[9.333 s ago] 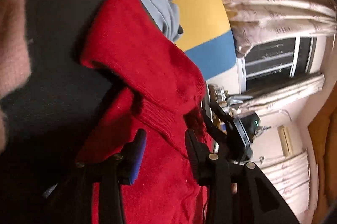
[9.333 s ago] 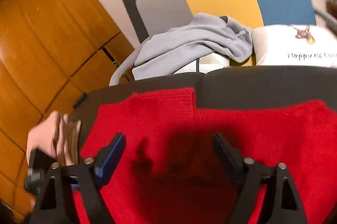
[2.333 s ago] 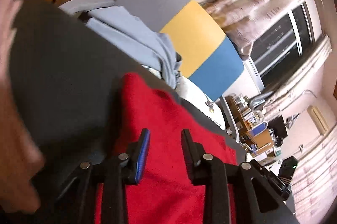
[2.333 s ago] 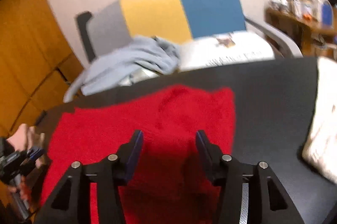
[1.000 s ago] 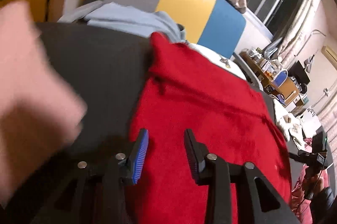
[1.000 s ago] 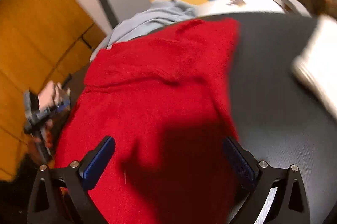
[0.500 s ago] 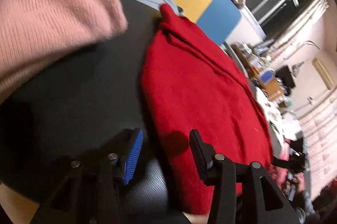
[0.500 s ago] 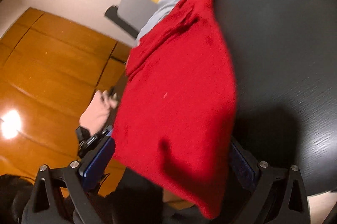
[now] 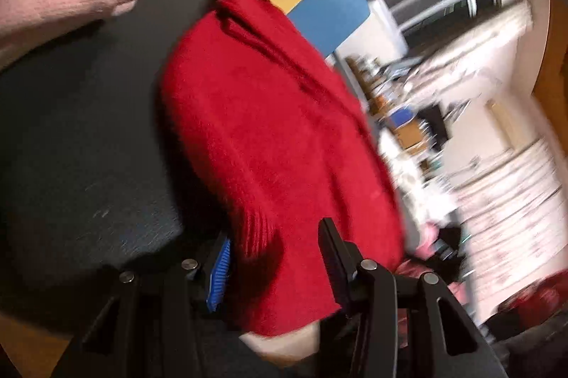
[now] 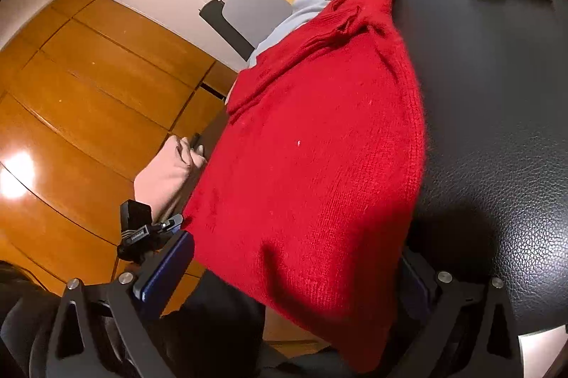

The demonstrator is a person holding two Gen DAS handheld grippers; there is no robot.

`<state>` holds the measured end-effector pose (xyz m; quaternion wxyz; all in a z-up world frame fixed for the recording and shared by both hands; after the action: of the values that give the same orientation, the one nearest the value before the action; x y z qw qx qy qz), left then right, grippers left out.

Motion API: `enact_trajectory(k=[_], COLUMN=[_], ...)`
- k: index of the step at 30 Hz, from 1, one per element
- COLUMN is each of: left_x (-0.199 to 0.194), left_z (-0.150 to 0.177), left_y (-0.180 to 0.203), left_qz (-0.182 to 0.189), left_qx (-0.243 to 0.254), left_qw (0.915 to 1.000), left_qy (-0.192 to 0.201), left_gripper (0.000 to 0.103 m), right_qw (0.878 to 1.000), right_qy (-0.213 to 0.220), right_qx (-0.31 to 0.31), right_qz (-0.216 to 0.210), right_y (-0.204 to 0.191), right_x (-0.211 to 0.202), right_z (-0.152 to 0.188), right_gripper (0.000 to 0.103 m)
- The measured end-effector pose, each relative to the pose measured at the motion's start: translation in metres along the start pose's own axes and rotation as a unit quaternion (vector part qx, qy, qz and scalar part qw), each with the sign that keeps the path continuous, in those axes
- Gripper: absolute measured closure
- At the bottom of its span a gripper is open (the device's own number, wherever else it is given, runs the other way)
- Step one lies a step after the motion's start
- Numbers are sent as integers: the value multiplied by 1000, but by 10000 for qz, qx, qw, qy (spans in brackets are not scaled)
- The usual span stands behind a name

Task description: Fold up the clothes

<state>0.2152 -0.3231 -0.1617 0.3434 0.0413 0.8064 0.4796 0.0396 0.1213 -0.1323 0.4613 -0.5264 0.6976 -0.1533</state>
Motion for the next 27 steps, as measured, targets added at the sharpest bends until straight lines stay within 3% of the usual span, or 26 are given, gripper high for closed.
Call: enact_trajectory(k=[3, 5, 6, 9, 12, 14, 16, 17, 20, 23, 27], left_x=[-13, -23, -21, 0, -18, -41, -53, -53, -25, 11, 32], left_z=[-21, -27, -27, -20, -23, -25, -30, -31, -38, -44, -39], left_y=[11, 30, 38, 43, 10, -18, -35, -39, -37, -25, 7], left_qz=[489, 710, 783, 402, 3, -363, -709, -715, -572, -469, 453], left_qx=[-179, 313, 542, 733, 127, -274, -355, -357, -223, -11, 67], left_qw=[9979, 9954, 9943, 9964, 9996, 9969, 9929, 9926, 9958, 9983, 9979], left_qy=[373, 566, 486, -106, 269, 640, 884, 918, 673, 355, -450], left_gripper=[57, 56, 56, 56, 56, 56, 55, 53, 44, 41, 45], right_qw=[10000, 10000, 10000, 9999, 9997, 9997, 9996, 9996, 9996, 9997, 9994], right_qy=[24, 63, 83, 142, 202, 222, 220, 220, 211, 194, 192], right_qx=[19, 17, 17, 15, 14, 11, -16, -29, -25, 7, 13], right_qz=[-31, -2, 13, 57, 101, 122, 155, 168, 164, 164, 274], right_y=[1, 0, 0, -1, -2, -3, -4, -4, -3, -2, -3], right_x=[-1, 0, 0, 1, 2, 2, 3, 4, 4, 3, 5], right_z=[1, 1, 1, 2, 2, 1, 1, 0, 0, -1, -1], right_gripper=[0, 0, 0, 0, 0, 0, 0, 0, 0, 0, 0])
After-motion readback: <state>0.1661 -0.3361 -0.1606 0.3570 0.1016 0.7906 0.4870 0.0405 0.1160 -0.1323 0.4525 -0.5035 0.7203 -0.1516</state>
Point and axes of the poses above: each gripper's, at about its wrist camera, not at the fingertips, and x roughly the way its jaws point, y to its right, z to its underside, the point moved 3 cm from there along x, roughly the way its jaws point, and after that the axes turned 5 degrees about -x, right-handed, at the moved point
